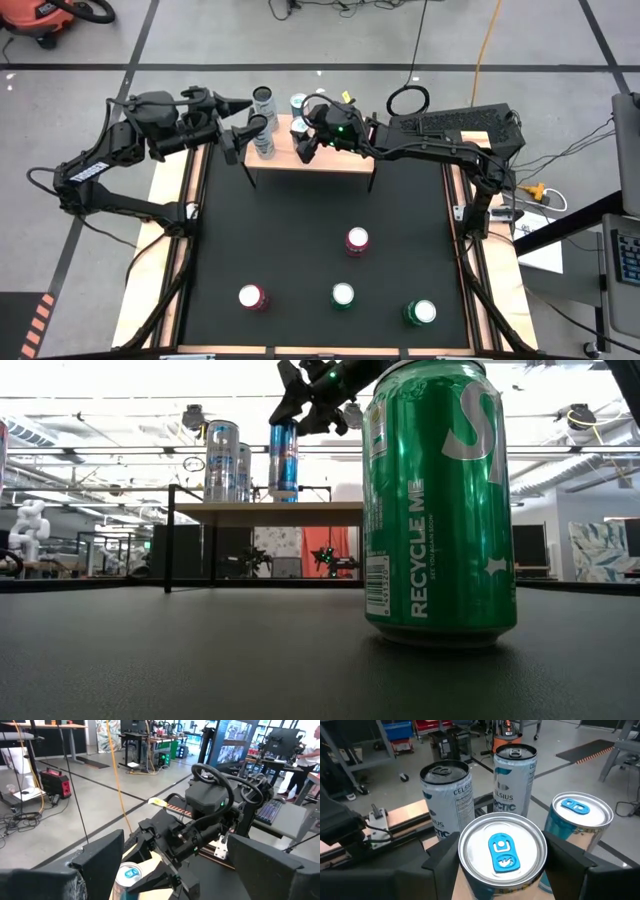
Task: Place canned beverage on shelf
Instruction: Put the blue soda can, aligned with the other blue soda can on the shelf
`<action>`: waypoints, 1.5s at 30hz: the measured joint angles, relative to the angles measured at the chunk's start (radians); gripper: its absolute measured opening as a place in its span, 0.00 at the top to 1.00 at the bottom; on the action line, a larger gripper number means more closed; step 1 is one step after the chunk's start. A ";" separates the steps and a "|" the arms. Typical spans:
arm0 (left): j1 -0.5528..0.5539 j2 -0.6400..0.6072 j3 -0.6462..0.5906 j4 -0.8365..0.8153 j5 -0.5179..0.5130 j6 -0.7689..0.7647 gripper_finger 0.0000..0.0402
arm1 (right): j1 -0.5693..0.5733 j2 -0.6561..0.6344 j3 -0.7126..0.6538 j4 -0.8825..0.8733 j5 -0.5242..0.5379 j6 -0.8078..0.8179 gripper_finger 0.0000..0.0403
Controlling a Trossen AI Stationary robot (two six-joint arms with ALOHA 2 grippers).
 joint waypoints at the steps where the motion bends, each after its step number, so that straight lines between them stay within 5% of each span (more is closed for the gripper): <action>1: 0.000 0.000 0.000 -0.003 0.000 0.000 0.11 | 0.000 0.000 0.000 0.000 0.000 0.000 0.45; 45: -0.007 0.000 0.000 -0.012 0.000 0.000 0.11 | 0.001 0.011 0.000 -0.021 -0.004 0.076 0.45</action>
